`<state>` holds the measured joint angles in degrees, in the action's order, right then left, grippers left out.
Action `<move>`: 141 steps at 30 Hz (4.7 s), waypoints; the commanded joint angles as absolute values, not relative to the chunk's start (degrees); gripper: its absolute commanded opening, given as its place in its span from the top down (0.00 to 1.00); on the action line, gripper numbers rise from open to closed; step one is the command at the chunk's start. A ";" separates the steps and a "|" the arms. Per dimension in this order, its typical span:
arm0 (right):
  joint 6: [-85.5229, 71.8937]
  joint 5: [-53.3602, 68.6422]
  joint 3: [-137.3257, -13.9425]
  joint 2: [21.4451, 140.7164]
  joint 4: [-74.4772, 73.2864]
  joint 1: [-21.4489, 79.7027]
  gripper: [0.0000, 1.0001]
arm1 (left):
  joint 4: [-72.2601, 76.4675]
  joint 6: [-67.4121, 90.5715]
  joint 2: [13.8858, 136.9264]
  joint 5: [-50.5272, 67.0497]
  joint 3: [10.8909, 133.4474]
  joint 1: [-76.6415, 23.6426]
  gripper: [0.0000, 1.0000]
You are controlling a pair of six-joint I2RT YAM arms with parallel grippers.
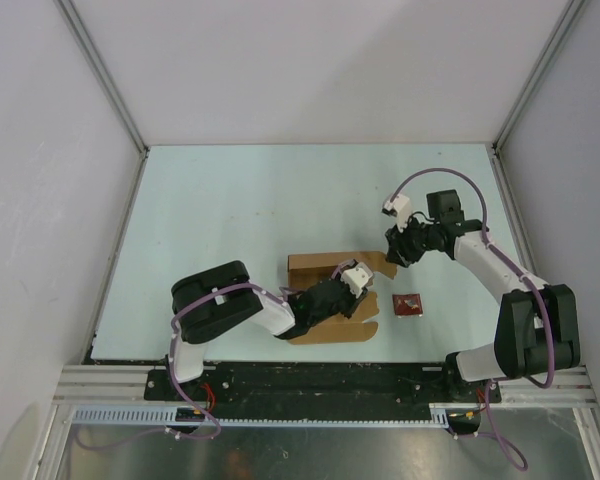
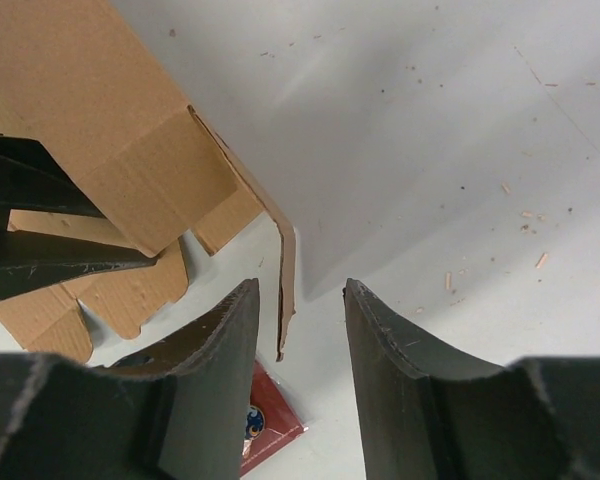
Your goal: Fold the paper box
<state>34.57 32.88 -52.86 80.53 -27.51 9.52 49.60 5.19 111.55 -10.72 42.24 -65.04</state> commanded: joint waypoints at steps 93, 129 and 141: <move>38.14 29.00 -60.47 90.35 -15.03 13.71 1.00 | 41.22 8.61 108.01 -20.66 44.56 -66.97 0.67; 37.71 29.97 -62.31 92.02 -18.54 14.94 1.00 | 41.57 9.49 118.47 -19.78 55.02 -63.37 0.71; 35.07 29.97 -62.31 88.60 -24.16 16.61 1.00 | 41.57 10.02 119.09 -21.01 54.32 -63.02 0.73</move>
